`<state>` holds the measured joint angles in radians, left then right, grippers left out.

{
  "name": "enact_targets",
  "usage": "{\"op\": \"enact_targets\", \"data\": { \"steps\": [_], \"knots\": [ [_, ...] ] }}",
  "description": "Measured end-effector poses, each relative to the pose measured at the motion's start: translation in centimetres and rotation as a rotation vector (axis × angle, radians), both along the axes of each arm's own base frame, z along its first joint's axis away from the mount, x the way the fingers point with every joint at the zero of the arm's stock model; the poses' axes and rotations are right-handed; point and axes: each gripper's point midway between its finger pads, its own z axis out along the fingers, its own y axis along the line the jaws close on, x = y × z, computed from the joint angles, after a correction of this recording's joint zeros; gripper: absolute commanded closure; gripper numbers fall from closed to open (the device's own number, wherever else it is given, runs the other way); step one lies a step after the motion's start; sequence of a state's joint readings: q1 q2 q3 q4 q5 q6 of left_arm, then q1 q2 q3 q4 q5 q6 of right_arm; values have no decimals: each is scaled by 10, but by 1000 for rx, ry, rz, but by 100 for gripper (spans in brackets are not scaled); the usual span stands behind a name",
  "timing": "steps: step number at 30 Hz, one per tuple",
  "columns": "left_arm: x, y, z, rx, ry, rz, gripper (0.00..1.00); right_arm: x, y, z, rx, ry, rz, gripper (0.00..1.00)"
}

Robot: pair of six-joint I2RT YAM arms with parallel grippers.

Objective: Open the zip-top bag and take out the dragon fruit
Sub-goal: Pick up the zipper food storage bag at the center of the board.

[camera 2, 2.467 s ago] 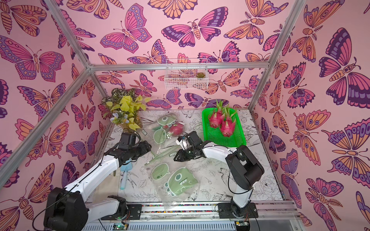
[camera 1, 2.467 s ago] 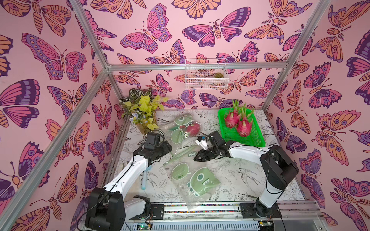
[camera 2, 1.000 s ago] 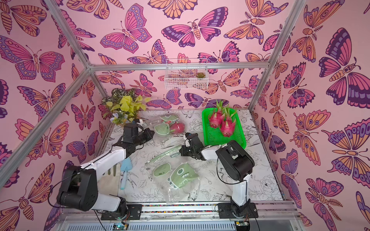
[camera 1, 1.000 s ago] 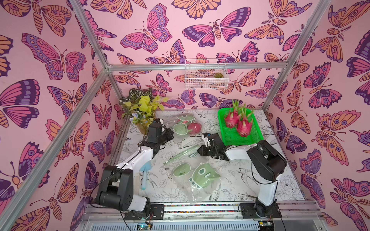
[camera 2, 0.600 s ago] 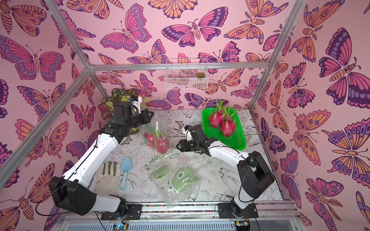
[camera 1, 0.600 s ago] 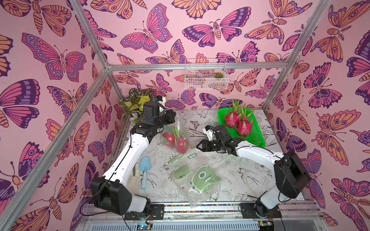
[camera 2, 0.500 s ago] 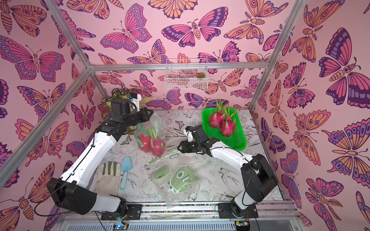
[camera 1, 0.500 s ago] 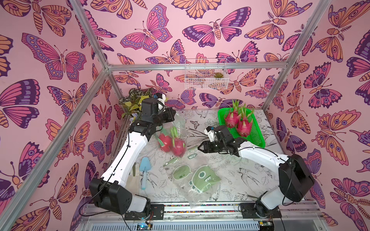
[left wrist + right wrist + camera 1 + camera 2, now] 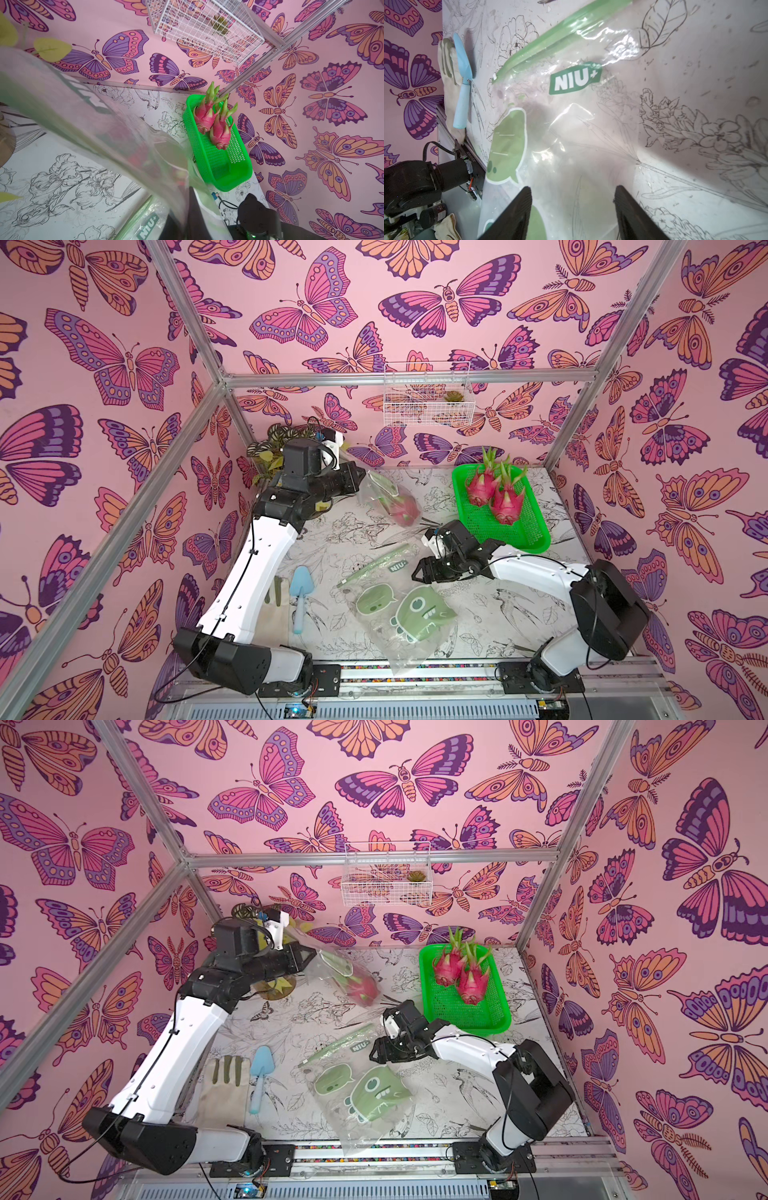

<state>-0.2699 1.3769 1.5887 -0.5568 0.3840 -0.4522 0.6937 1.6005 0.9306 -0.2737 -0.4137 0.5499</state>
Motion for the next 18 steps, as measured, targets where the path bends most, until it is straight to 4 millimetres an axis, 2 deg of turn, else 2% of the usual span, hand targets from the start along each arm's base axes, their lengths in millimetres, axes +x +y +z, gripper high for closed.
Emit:
{"op": "enact_targets", "data": {
  "steps": [5, 7, 9, 11, 18],
  "knots": [
    [-4, -2, 18, -18, -35, -19, 100, -2, 1, -22, -27, 49, 3, 57],
    [-5, -2, 20, -19, -37, -19, 100, -2, 2, -27, -30, 61, 3, 53],
    [-6, -2, 18, -16, -26, -19, 100, -2, 3, -29, -27, 69, 4, 41],
    [-7, -2, 15, -12, -13, -19, 100, -3, 4, -30, -22, 79, 2, 34],
    [-11, 0, 14, -7, -4, -20, 100, 11, 15, -28, -8, 52, -2, 33]
  ]
}}
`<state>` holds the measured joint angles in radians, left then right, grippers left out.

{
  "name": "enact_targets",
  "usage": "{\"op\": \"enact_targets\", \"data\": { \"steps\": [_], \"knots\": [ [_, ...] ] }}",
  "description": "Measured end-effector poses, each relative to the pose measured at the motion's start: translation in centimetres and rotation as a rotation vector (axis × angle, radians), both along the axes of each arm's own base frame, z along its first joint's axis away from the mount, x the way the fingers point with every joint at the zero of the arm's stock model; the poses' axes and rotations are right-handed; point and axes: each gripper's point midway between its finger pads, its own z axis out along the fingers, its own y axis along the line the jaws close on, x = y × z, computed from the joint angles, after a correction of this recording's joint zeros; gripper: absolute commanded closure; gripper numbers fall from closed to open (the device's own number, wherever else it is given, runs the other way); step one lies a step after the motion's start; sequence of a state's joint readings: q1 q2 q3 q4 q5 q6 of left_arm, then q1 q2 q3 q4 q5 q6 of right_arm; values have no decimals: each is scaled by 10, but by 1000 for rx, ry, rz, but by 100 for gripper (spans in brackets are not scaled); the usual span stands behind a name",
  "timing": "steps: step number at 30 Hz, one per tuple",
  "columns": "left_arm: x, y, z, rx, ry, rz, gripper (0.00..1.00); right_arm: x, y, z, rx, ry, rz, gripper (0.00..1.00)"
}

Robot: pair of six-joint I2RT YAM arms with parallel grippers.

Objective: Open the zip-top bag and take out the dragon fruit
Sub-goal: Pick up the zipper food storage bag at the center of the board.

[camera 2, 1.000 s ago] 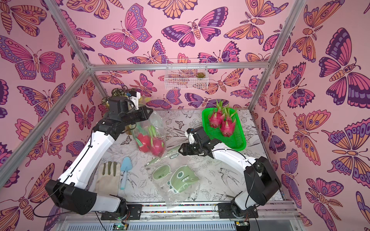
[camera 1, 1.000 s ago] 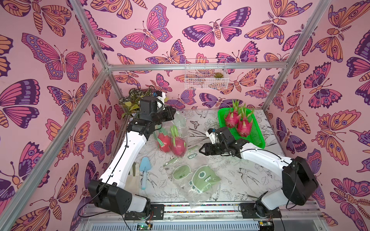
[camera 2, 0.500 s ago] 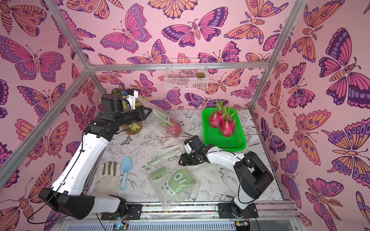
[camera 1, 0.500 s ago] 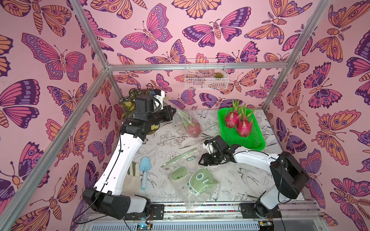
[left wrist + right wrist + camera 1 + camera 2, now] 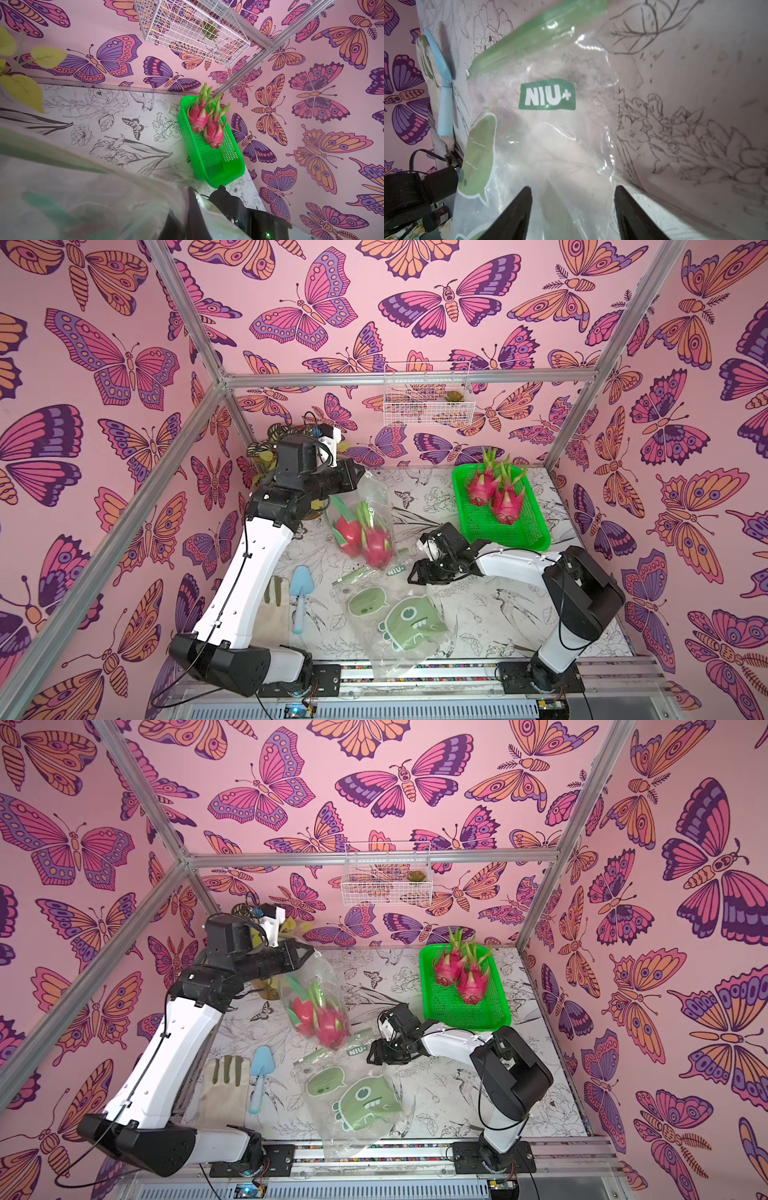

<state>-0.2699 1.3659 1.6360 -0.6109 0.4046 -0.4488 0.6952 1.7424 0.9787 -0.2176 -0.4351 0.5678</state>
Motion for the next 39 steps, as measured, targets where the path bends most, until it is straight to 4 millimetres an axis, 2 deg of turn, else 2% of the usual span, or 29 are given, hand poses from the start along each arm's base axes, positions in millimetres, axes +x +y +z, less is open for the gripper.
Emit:
{"op": "enact_targets", "data": {
  "steps": [8, 12, 15, 19, 25, 34, 39],
  "knots": [
    [-11, 3, 13, -4, -34, -1, 100, 54, 27, 11, -17, -131, -9, 21],
    [-20, 8, 22, 3, -67, 4, 100, 73, 37, 6, -30, -169, -7, 6],
    [-29, 12, 33, 4, -102, 11, 100, 78, 38, -6, -49, -173, -5, 5],
    [-34, 14, 37, 7, -113, 17, 100, 86, 41, -6, -52, -200, -12, 5],
    [-37, 15, 32, 18, -88, 17, 100, 97, 48, -9, -60, -242, -11, 17],
    [-44, 17, 40, 18, -105, 16, 100, 91, 57, -11, -97, -294, 22, 11],
    [-43, 18, 40, 20, -108, 20, 100, 84, 55, -12, -121, -315, 39, 11]
  ]
}}
